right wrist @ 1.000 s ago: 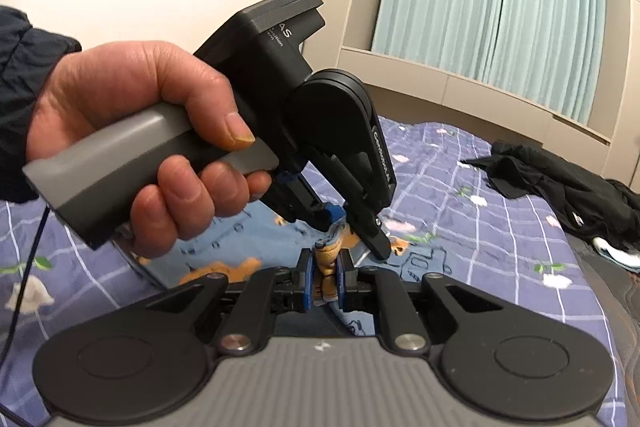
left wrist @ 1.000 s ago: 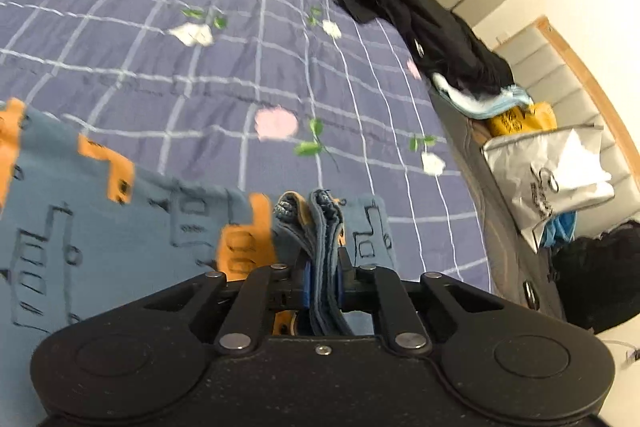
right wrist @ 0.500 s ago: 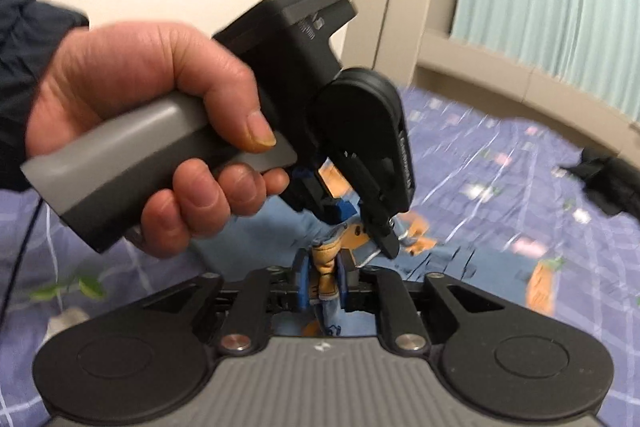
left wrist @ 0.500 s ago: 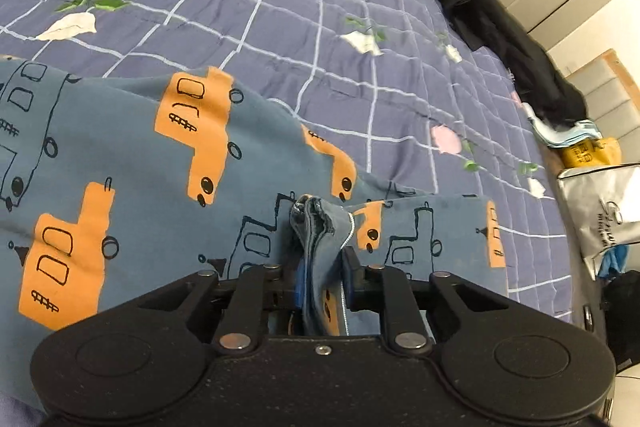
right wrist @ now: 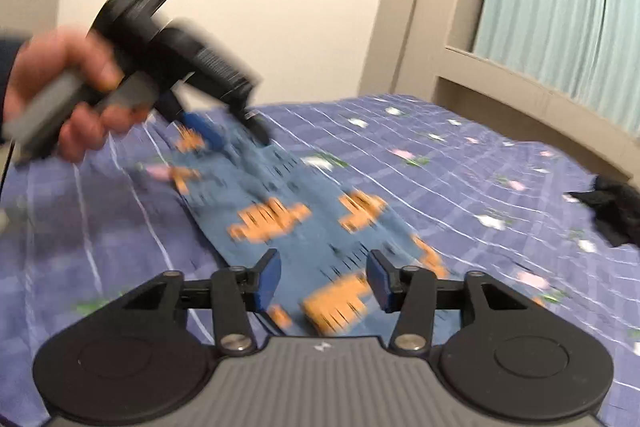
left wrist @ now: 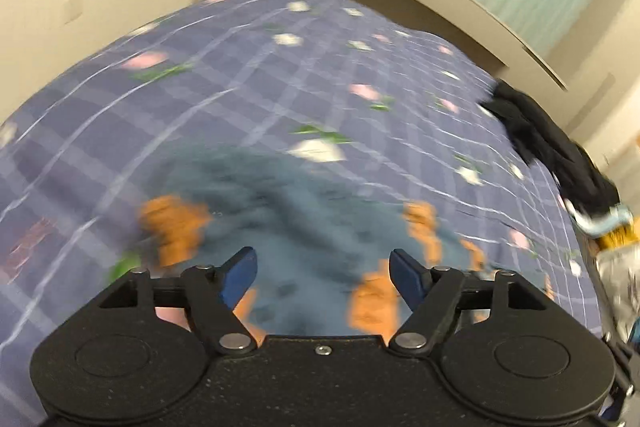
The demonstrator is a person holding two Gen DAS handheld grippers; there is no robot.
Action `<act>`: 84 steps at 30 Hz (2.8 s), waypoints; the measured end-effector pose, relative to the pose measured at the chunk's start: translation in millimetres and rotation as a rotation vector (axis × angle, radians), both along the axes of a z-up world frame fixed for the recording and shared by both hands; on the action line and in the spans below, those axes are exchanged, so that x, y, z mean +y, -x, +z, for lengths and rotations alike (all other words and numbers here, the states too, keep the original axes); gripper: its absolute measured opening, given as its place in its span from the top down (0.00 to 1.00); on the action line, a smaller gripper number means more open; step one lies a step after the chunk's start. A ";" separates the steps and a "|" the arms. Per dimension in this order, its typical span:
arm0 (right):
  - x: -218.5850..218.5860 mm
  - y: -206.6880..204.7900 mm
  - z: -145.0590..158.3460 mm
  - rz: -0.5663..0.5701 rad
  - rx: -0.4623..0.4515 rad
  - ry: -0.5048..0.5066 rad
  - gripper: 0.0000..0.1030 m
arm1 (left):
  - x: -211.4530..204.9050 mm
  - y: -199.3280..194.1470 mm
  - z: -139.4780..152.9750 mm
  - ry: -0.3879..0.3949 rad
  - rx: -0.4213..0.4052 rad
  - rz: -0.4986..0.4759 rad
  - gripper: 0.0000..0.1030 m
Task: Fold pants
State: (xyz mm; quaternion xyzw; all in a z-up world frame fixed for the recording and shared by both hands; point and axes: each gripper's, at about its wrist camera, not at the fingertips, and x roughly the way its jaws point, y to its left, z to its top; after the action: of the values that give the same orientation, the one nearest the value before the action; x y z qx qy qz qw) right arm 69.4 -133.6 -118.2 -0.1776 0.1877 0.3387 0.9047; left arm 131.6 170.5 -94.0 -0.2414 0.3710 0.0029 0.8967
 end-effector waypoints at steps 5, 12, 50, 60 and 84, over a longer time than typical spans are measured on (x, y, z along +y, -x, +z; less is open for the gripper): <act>28.2 -70.7 45.9 0.272 0.278 -0.139 0.26 | 37.5 14.7 -20.8 0.130 0.001 0.090 0.27; 139.1 -187.6 103.8 0.556 0.445 0.075 0.30 | 55.2 3.6 -50.3 0.271 -0.012 0.186 0.27; 269.8 -278.5 44.3 0.840 0.810 0.344 0.86 | 64.5 -1.9 -54.9 0.308 -0.231 0.150 0.72; 173.4 -274.6 121.3 0.802 0.735 0.231 0.86 | -25.1 19.2 27.6 0.142 -0.453 -0.005 0.81; -111.2 -272.9 48.9 0.513 0.773 0.127 0.67 | -291.1 -28.8 -21.2 -0.029 -0.293 -0.404 0.74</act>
State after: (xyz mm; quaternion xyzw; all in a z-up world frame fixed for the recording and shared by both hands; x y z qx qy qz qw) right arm 342.4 -244.7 -69.3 -0.1340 0.4816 0.5805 0.6427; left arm 160.4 -120.6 -115.2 -0.1474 0.2779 -0.2063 0.9265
